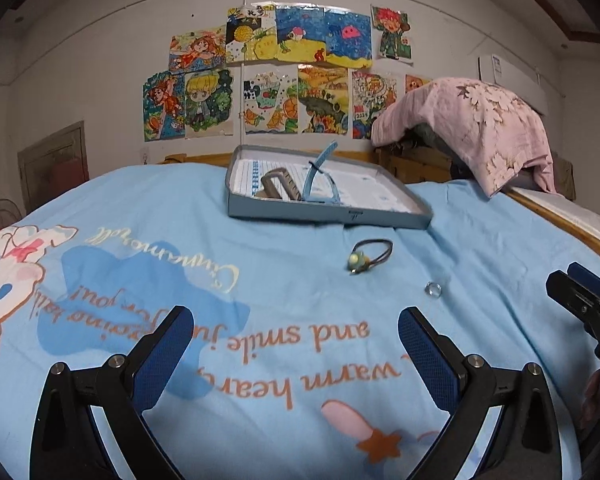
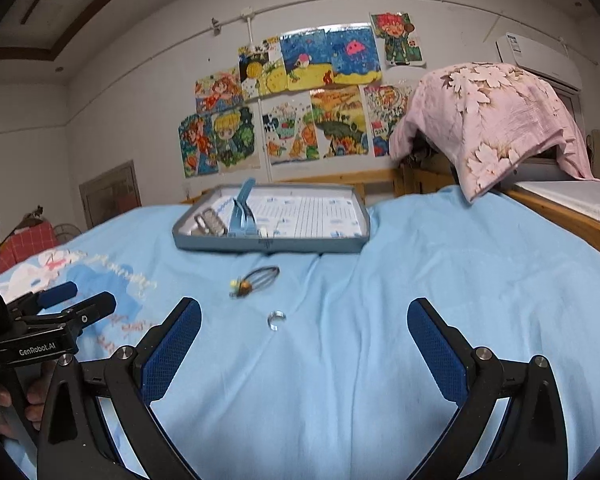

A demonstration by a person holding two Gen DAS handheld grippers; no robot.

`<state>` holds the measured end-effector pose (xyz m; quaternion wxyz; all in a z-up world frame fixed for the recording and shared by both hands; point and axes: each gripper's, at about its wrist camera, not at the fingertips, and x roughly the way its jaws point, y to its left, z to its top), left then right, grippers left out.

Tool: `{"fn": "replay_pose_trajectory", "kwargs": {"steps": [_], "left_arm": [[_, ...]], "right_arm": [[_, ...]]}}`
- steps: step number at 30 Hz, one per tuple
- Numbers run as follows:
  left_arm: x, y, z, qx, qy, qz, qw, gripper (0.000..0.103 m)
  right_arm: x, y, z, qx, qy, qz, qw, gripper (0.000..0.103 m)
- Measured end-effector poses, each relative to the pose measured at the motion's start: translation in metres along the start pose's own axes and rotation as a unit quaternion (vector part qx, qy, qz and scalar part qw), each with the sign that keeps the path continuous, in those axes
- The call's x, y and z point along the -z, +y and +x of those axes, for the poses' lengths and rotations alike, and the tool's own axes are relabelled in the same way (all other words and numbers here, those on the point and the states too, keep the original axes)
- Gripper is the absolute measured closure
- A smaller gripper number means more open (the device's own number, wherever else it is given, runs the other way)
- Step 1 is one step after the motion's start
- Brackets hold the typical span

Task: Organize jewelry
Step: 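Withdraw both tools from the tray toward the remaining hair pin and ring, then grasp the green-bead hair pin with the left tool while the right grasps the silver ring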

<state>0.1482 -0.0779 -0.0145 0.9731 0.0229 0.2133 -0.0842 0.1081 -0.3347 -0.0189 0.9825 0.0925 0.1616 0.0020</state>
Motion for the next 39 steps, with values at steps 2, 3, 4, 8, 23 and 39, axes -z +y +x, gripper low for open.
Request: {"fn": "replay_pose_trajectory", "kwargs": {"steps": [2,3,4,8,23,39], "left_arm": [[0.002,0.002,0.0,0.0,0.003,-0.005,1.0,0.0],[0.002,0.003,0.0,0.0,0.004,-0.008,1.0,0.0],[0.002,0.005,-0.001,0.0,0.003,-0.012,0.9999,0.0],[0.002,0.008,0.0,0.002,0.005,-0.02,0.9998,0.0],[-0.057,0.008,0.05,0.014,-0.017,-0.045,0.9987,0.0],[-0.067,-0.017,0.154,0.048,0.062,-0.026,0.9966,0.018]], "right_arm": [[0.002,0.0,0.0,0.001,0.01,0.0,1.0,0.002],[0.002,0.0,0.0,0.002,0.012,0.001,1.0,0.002],[0.003,-0.002,0.0,0.003,0.013,0.001,1.0,0.002],[0.003,-0.003,0.003,0.006,0.018,0.004,1.0,0.002],[-0.028,-0.003,0.018,-0.005,-0.035,-0.016,0.999,0.002],[-0.028,-0.005,0.098,-0.032,0.029,0.006,0.999,0.015]]}}
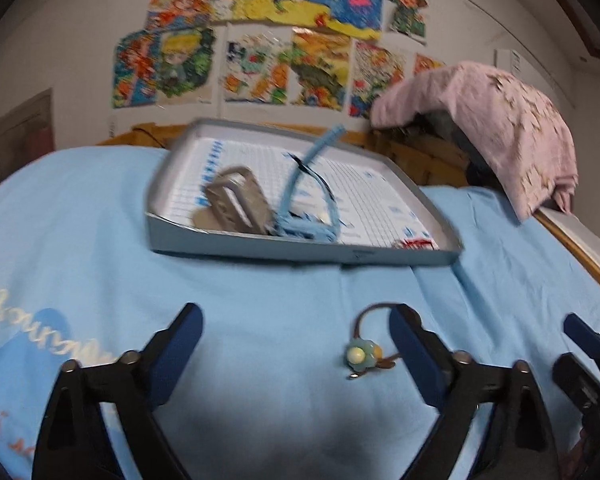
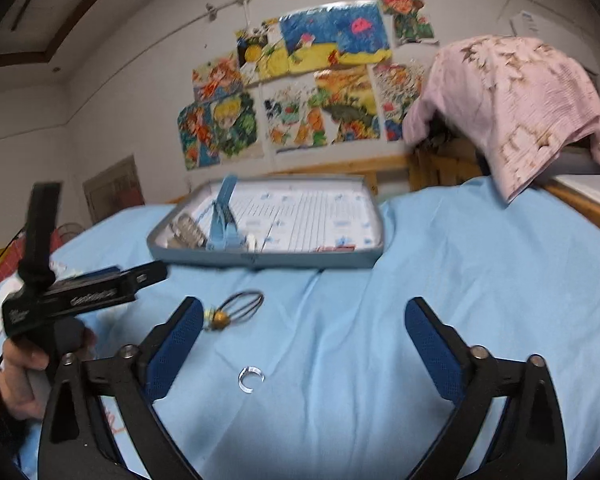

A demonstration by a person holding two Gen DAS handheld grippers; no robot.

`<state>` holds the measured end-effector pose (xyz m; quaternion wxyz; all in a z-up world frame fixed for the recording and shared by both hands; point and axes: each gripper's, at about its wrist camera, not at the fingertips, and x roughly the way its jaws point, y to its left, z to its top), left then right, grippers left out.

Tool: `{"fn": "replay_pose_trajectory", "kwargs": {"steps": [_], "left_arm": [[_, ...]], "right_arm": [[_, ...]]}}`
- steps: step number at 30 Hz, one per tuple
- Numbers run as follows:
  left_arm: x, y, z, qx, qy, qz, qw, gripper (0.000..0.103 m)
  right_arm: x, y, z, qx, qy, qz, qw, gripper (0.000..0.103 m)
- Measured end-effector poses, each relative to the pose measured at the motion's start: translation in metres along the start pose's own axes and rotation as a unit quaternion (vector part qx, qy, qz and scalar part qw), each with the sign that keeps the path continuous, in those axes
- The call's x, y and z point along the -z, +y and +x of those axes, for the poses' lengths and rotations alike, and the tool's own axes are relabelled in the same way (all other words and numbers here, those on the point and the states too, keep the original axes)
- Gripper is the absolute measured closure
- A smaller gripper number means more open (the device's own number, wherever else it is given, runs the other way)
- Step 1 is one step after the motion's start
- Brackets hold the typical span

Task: Organize jewelry
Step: 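Grasp the green-bead hair pin with the left tool while the right grasps the silver ring, then carry the hair pin and silver ring into the grey tray while both tools release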

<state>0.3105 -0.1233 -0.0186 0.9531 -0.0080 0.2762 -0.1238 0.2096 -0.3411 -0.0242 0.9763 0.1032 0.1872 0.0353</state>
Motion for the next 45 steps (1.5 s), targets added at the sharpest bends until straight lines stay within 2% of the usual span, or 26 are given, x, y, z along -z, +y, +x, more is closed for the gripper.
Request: {"fn": "replay_pose_trajectory", "kwargs": {"steps": [1,3,6,8,11,15,19,21,25,28,29,32,37,45], "left_arm": [[0.003,-0.002,0.006,0.013,0.01,0.003,0.9999,0.023],[0.008,-0.003,0.012,0.032,0.019,0.008,0.9993,0.027],[0.016,-0.007,0.019,0.061,0.03,0.019,0.9975,0.027],[0.018,-0.008,0.024,0.073,0.037,0.024,0.9964,0.028],[0.02,-0.008,0.03,0.094,0.048,0.028,0.994,0.029],[0.023,-0.009,0.04,0.111,0.061,0.035,0.9914,0.034],[0.026,-0.015,0.048,0.116,0.072,0.047,0.9895,0.044],[0.026,-0.017,0.05,0.117,0.075,0.053,0.9889,0.045],[0.025,-0.022,0.053,0.113,0.082,0.065,0.988,0.057],[0.026,-0.025,0.056,0.106,0.089,0.074,0.9875,0.068],[0.027,-0.026,0.057,0.104,0.09,0.076,0.9876,0.068],[0.028,-0.026,0.054,0.096,0.085,0.077,0.9888,0.077],[0.026,-0.026,0.044,0.08,0.069,0.079,0.9913,0.078],[0.01,-0.03,0.016,0.057,0.031,0.083,0.9945,0.078]], "right_arm": [[0.003,0.004,0.003,-0.003,0.006,-0.01,1.0,0.019],[0.007,0.008,0.008,-0.013,0.017,-0.023,1.0,0.035],[0.015,0.018,0.017,-0.037,0.038,-0.05,0.997,0.048],[0.021,0.025,0.023,-0.053,0.061,-0.065,0.995,0.05],[0.028,0.029,0.031,-0.07,0.089,-0.076,0.991,0.062],[0.035,0.026,0.038,-0.076,0.109,-0.068,0.989,0.063],[0.039,0.02,0.044,-0.082,0.12,-0.054,0.988,0.068],[0.041,0.021,0.047,-0.082,0.126,-0.055,0.987,0.068],[0.042,0.025,0.048,-0.078,0.138,-0.064,0.985,0.068],[0.041,0.026,0.051,-0.076,0.144,-0.066,0.984,0.079],[0.042,0.026,0.051,-0.076,0.147,-0.066,0.984,0.083],[0.043,0.027,0.052,-0.077,0.151,-0.068,0.983,0.085],[0.042,0.024,0.048,-0.082,0.141,-0.06,0.985,0.085],[0.031,0.007,0.037,-0.07,0.098,-0.018,0.993,0.085]]}}
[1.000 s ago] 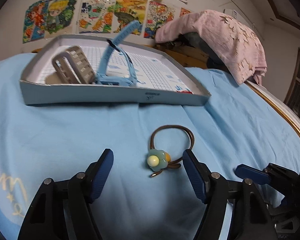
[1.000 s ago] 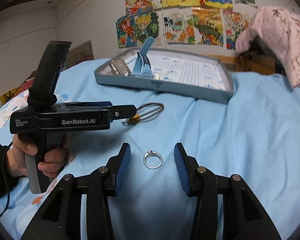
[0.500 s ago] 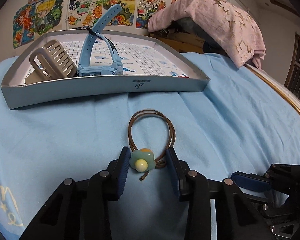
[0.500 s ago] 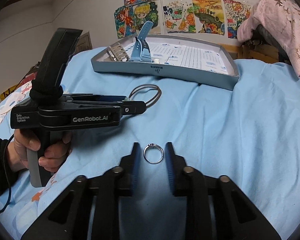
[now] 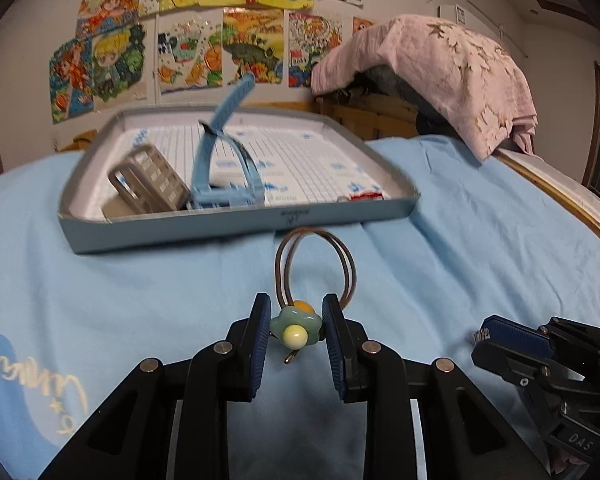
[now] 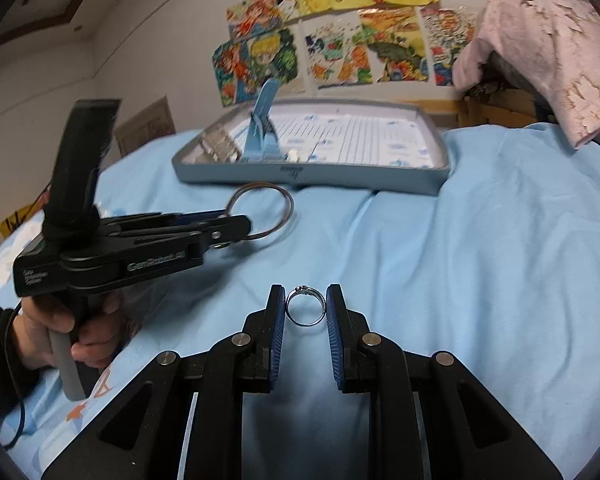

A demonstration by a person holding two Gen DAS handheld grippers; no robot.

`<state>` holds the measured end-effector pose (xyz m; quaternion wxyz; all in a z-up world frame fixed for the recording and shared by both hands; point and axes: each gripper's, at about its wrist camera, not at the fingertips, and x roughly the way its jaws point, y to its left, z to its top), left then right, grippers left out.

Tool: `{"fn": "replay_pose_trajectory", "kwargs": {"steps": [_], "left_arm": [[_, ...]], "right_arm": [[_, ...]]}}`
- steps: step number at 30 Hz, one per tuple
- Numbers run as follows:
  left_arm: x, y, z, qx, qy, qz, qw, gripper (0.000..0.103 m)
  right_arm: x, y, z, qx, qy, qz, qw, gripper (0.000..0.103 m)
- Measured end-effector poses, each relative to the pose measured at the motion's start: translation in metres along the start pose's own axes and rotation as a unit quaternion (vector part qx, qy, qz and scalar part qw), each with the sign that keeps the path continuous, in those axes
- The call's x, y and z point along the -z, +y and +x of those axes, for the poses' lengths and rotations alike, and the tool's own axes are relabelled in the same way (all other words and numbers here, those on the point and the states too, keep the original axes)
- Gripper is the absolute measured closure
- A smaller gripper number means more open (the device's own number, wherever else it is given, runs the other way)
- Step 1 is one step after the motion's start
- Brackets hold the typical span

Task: Organize jewelry
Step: 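Carry the hair pin and silver ring into the grey tray while both tools release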

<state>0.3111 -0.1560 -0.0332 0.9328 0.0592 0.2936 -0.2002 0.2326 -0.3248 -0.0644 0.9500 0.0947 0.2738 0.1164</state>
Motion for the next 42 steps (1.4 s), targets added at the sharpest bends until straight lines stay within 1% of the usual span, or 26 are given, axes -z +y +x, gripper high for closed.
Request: {"fn": "replay_pose_trajectory", "kwargs": {"steps": [6,10,13,16,20,23,25,27,29,30,33,35,38,42], "left_arm": [[-0.018,-0.004,-0.015,-0.01,-0.025,-0.001,0.9996,0.078],[-0.047,-0.006,-0.015,-0.011,-0.042,-0.016,0.9989,0.078],[-0.069,-0.005,-0.005,-0.013,-0.051,-0.022,0.9984,0.078],[-0.085,-0.003,0.015,-0.015,-0.052,-0.023,0.9983,0.078],[-0.096,0.006,0.048,-0.016,-0.05,-0.031,0.9981,0.078],[-0.101,0.01,0.072,-0.014,-0.041,-0.039,0.9983,0.078],[-0.102,0.012,0.086,-0.016,-0.035,-0.045,0.9982,0.078],[-0.1,0.011,0.092,-0.015,-0.031,-0.051,0.9981,0.078],[-0.099,0.006,0.094,-0.019,-0.032,-0.043,0.9984,0.078],[-0.099,0.002,0.095,-0.021,-0.031,-0.036,0.9987,0.078],[-0.098,-0.004,0.098,-0.038,-0.024,-0.024,0.9987,0.078],[-0.098,-0.004,0.098,-0.041,-0.019,-0.031,0.9985,0.078],[-0.1,-0.003,0.097,-0.038,-0.013,-0.041,0.9984,0.077],[-0.099,-0.001,0.096,-0.053,-0.009,-0.042,0.9976,0.076]], "right_arm": [[-0.009,-0.004,-0.012,0.002,-0.037,0.006,0.999,0.085],[-0.022,-0.009,-0.016,0.004,-0.062,0.01,0.998,0.085],[-0.042,-0.019,-0.011,0.009,-0.08,0.016,0.997,0.085],[-0.068,-0.027,0.003,0.019,-0.1,0.016,0.995,0.085],[-0.108,-0.042,0.039,0.044,-0.124,0.007,0.991,0.085],[-0.129,-0.058,0.07,0.054,-0.116,0.013,0.992,0.085],[-0.136,-0.064,0.087,0.059,-0.108,0.015,0.992,0.085],[-0.138,-0.069,0.104,0.058,-0.095,0.02,0.994,0.085],[-0.13,-0.071,0.118,0.058,-0.083,0.023,0.995,0.085],[-0.126,-0.071,0.12,0.061,-0.084,0.024,0.994,0.085],[-0.116,-0.073,0.13,0.069,-0.074,0.032,0.994,0.085],[-0.114,-0.076,0.135,0.066,-0.067,0.036,0.995,0.085],[-0.111,-0.079,0.134,0.067,-0.068,0.037,0.995,0.084],[-0.108,-0.085,0.135,0.062,-0.068,0.049,0.995,0.084]]}}
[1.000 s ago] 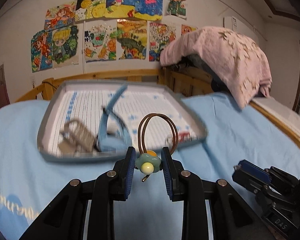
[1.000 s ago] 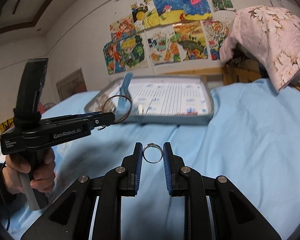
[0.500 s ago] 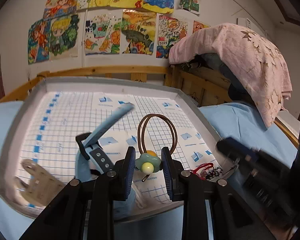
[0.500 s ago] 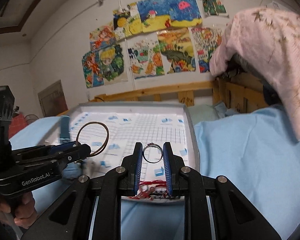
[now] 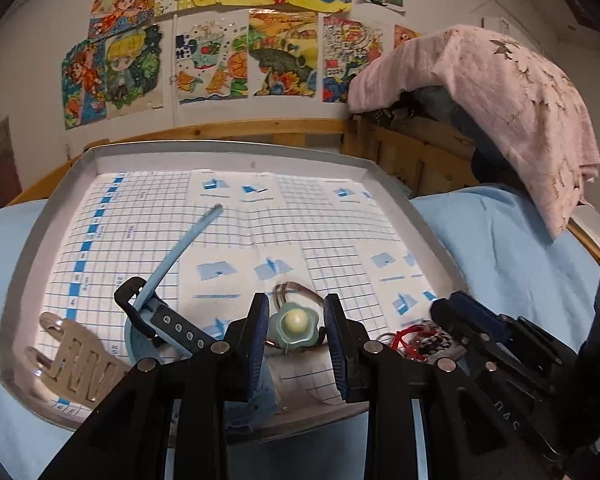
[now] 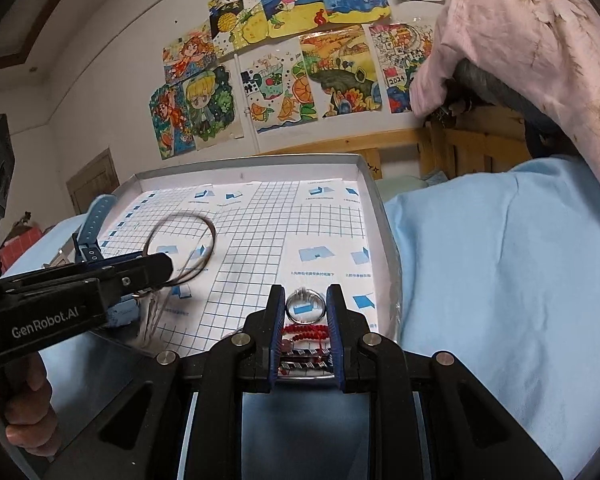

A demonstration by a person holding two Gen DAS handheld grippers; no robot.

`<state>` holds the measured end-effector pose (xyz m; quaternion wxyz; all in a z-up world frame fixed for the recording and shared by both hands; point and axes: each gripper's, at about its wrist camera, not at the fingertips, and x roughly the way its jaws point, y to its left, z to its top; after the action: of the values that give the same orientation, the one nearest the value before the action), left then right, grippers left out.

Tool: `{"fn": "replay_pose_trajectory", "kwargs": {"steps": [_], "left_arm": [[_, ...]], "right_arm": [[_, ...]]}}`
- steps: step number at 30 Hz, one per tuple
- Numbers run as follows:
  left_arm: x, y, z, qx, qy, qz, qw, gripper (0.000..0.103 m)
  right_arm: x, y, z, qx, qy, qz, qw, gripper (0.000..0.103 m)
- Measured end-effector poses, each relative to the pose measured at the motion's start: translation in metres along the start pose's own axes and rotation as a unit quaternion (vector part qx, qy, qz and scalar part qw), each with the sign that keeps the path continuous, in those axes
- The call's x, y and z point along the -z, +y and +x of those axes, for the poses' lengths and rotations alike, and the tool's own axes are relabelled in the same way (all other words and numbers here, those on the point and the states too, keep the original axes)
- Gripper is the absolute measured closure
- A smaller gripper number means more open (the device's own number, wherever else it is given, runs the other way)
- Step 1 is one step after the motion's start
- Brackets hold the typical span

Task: Organize jewelry
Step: 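Carry the hair pin and silver ring into the grey tray while both tools release, then withdraw both tools from the tray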

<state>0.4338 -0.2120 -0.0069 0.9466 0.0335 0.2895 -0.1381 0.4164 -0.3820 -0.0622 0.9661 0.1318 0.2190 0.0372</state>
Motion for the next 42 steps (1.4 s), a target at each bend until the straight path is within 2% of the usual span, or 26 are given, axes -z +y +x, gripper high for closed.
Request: {"fn": "replay_pose_trajectory", "kwargs": {"steps": [5,7,8,10,11,17,19,21,25,27,29,32,34,42], "left_arm": [[0.001,0.01,-0.004,0.027,0.001,-0.032,0.9991,0.073],[0.003,0.012,-0.007,0.032,-0.004,-0.036,0.9988,0.068],[0.003,0.012,-0.009,0.035,-0.007,-0.036,0.9987,0.066],[0.005,0.011,-0.016,0.038,-0.017,-0.035,0.9985,0.05],[0.006,0.01,-0.021,0.039,-0.025,-0.036,0.9983,0.048],[0.009,0.005,-0.064,0.04,-0.065,-0.032,0.9966,0.031],[0.011,0.009,-0.084,0.035,-0.08,-0.039,0.9954,0.021],[0.013,0.015,-0.102,0.03,-0.094,-0.046,0.994,0.016],[0.023,0.025,-0.139,0.009,-0.123,-0.053,0.991,0.0],[0.029,0.029,-0.159,-0.003,-0.137,-0.051,0.9893,0.0],[0.034,0.032,-0.174,-0.012,-0.144,-0.047,0.9884,0.0],[0.042,0.034,-0.201,-0.028,-0.155,-0.038,0.9867,0.0],[0.049,0.035,-0.218,-0.036,-0.162,-0.036,0.9855,0.0],[0.074,0.048,-0.283,-0.05,-0.178,-0.057,0.9811,0.0]], "right_arm": [[0.006,-0.006,-0.002,0.005,-0.012,0.012,1.0,0.084],[0.007,-0.008,-0.006,0.006,-0.02,0.015,1.0,0.08],[0.008,-0.008,-0.008,0.007,-0.026,0.016,1.0,0.074],[0.009,-0.007,-0.015,0.01,-0.04,0.016,0.999,0.067],[0.01,-0.007,-0.021,0.011,-0.051,0.015,0.999,0.064],[0.018,-0.001,-0.056,0.031,-0.099,0.017,0.994,0.063],[0.017,0.002,-0.068,0.034,-0.107,0.014,0.994,0.054],[0.017,0.007,-0.083,0.034,-0.114,0.013,0.993,0.045],[0.018,0.014,-0.108,0.033,-0.116,0.01,0.993,0.043],[0.019,0.019,-0.126,0.032,-0.124,0.008,0.992,0.033],[0.018,0.024,-0.145,0.033,-0.133,0.005,0.991,0.028],[0.014,0.03,-0.167,0.029,-0.142,0.01,0.989,0.027],[0.011,0.038,-0.186,0.021,-0.147,0.012,0.989,0.022],[0.01,0.08,-0.254,0.004,-0.156,-0.045,0.987,0.009]]}}
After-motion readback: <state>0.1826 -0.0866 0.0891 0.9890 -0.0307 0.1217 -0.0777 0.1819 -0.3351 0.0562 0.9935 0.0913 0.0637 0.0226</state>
